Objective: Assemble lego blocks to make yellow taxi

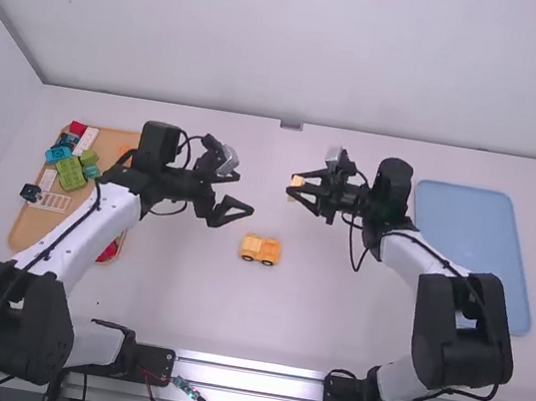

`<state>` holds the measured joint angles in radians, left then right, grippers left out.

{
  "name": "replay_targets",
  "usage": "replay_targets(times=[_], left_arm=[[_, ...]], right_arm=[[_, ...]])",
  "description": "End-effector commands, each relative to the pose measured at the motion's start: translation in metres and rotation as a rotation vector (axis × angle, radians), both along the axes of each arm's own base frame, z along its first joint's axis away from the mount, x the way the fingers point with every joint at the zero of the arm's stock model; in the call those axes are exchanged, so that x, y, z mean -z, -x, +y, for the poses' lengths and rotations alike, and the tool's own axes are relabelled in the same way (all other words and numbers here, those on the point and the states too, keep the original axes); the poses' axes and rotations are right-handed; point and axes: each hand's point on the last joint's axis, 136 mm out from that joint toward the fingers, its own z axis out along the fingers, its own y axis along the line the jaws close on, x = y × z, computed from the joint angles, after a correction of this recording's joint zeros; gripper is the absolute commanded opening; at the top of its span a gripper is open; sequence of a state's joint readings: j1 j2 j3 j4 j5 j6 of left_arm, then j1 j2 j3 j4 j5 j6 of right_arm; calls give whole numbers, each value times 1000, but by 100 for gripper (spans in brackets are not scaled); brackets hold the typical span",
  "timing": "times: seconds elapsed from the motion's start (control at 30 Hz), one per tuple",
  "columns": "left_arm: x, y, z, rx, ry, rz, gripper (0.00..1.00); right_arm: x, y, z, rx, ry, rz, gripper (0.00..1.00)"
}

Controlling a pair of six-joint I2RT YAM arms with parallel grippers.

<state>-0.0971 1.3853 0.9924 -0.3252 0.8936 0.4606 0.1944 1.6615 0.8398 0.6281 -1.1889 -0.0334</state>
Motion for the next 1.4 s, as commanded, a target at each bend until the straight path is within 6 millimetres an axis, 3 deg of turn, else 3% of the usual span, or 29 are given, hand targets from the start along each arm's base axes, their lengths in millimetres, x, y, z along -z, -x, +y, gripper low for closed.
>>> replay_targets(times=[0.0, 0.1, 0.23, 0.27, 0.3, 0.43, 0.63, 0.7, 0.77, 0.97, 1.37], left_arm=[[-14, -22, 20, -75, -159, -121, 99], [-22, -32, 31, -138, -231, -137, 99], [-28, -40, 43, -197, -294, -149, 99], [-31, -44, 49, -215, -326, -172, 99], [-31, -44, 50, -214, -329, -175, 99], [-30, -32, 50, -107, -420, -220, 99], [-29, -27, 57, -89, -488, -215, 99], [-27, -29, 65, -114, -514, -207, 99], [-26, -29, 67, -118, -518, -202, 99], [-25, -29, 67, -121, -527, -201, 99], [-24, -27, 66, -113, -524, -193, 99]], right_arm=[[-2, -27, -3, 89, 87, -110, 13], [20, -43, -14, 173, 267, -57, 10], [47, -41, -32, 215, 537, 4, 8], [61, -29, -46, 199, 720, 30, 8], [61, -28, -47, 197, 735, 32, 8], [84, 3, -71, 94, 1057, 7, 8], [109, 29, -81, -20, 1235, -35, 9], [124, 42, -87, -64, 1303, -35, 14], [133, 48, -89, -77, 1326, -32, 19], [166, 76, -83, -193, 1336, -72, 20], [186, 85, -71, -187, 1274, -86, 23]])
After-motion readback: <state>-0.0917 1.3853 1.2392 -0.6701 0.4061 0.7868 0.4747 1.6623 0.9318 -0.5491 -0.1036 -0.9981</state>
